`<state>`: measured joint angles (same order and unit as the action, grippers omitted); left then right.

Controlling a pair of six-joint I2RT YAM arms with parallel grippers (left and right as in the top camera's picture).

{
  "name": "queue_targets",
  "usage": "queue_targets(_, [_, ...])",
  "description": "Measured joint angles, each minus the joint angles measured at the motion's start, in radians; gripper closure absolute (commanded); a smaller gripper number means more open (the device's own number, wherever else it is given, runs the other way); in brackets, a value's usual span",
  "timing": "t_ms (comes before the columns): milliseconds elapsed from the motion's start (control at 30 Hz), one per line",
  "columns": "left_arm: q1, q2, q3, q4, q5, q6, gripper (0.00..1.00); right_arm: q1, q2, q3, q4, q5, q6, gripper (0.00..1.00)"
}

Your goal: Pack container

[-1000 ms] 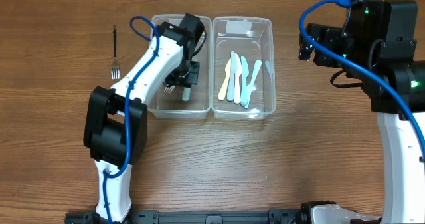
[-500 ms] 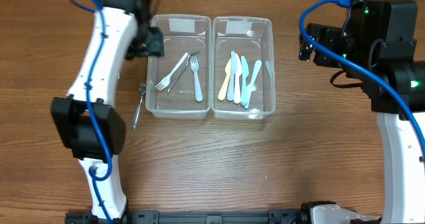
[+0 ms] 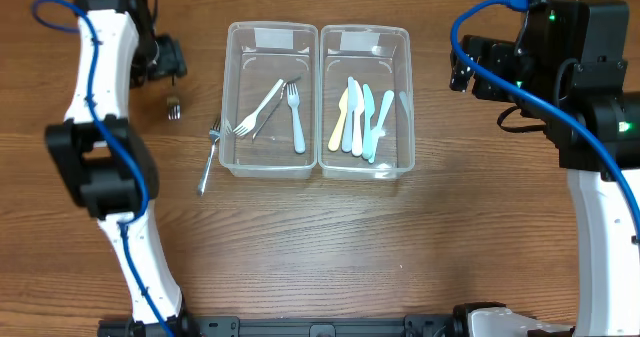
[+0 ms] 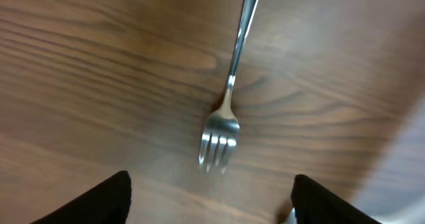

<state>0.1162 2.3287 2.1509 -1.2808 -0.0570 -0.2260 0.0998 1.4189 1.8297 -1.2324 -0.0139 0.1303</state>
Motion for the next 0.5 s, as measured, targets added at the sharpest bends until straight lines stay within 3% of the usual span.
queue_targets(300, [-0.003, 0.142, -0.011, -0.001, 0.000, 0.043, 0.31, 0.000, 0.000, 0.000, 0.000, 0.000, 0.000, 0.00])
queue_targets(500, [-0.003, 0.142, -0.011, -0.003, 0.001, 0.047, 0.64, 0.000, 0.000, 0.000, 0.000, 0.000, 0.000, 0.00])
